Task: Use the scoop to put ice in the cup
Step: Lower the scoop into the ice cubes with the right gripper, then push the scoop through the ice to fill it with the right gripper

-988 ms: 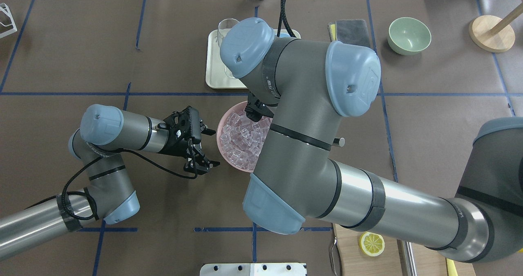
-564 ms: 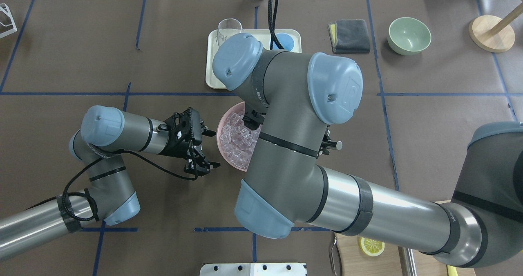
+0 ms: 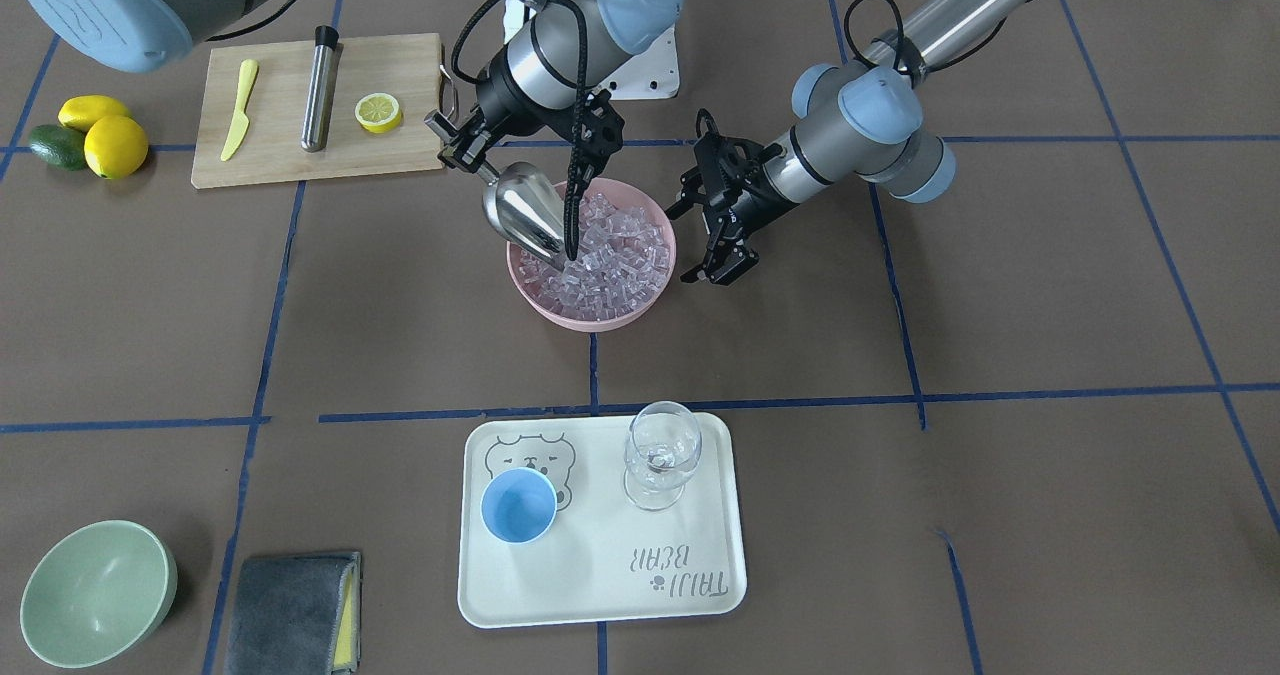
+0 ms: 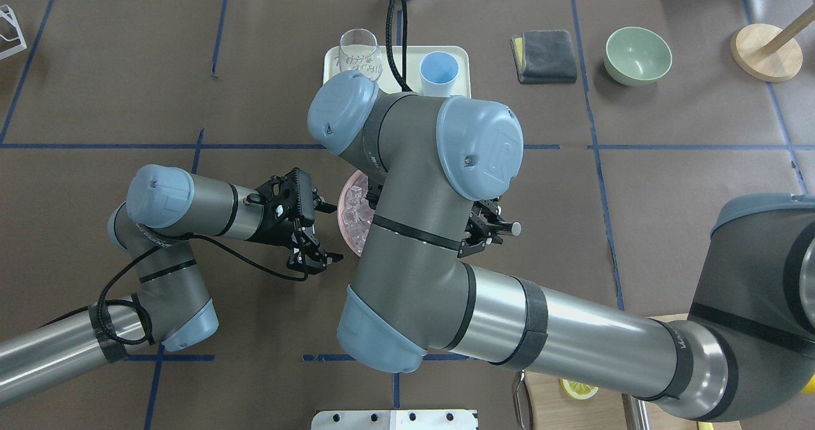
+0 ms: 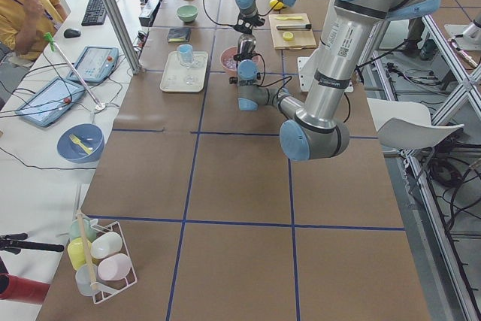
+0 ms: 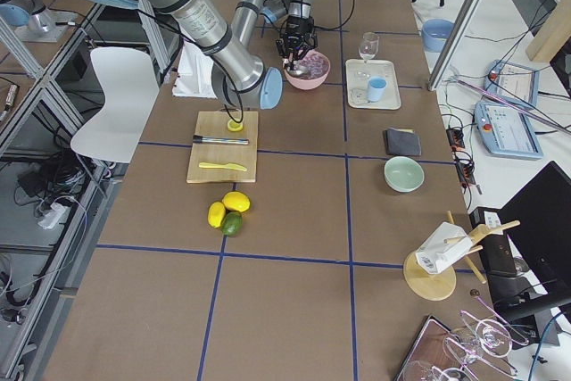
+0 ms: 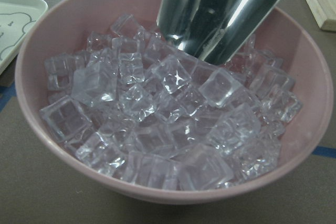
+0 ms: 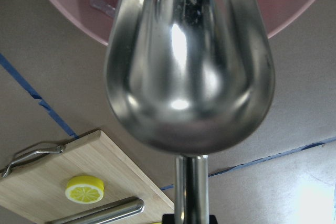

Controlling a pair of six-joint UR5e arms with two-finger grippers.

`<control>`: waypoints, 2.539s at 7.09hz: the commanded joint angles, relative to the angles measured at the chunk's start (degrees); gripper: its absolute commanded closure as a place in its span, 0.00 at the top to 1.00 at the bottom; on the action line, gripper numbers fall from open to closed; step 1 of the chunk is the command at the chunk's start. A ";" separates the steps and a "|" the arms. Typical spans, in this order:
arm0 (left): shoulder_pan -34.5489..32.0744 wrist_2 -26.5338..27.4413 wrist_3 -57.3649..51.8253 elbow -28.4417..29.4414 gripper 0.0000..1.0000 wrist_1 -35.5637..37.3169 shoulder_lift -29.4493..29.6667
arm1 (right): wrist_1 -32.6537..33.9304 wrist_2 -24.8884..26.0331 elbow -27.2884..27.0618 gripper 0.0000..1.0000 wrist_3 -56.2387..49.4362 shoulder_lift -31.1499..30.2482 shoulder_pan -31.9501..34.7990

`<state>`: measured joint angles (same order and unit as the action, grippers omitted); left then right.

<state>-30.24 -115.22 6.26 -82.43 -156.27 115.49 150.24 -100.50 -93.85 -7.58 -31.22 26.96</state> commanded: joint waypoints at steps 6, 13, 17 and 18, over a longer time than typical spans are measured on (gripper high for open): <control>0.00 0.00 0.33 -0.27 1.00 -0.17 0.00 | -8.73 -0.49 3.41 0.00 0.29 -1.65 -1.03; 0.00 -0.09 0.42 -0.88 1.00 -0.26 0.09 | -15.24 -7.68 1.66 0.00 -1.64 -7.62 2.39; -0.17 -0.35 0.42 -1.41 1.00 -0.17 0.09 | -20.76 -9.71 -2.39 0.00 -0.86 -12.54 2.40; -0.17 -0.35 0.42 -1.50 1.00 -0.17 0.09 | -20.77 -10.07 -3.61 0.00 -0.86 -13.25 2.49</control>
<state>-30.39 -115.55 6.68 -83.85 -156.45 115.58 130.31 -109.84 -96.15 -8.49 -43.34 29.36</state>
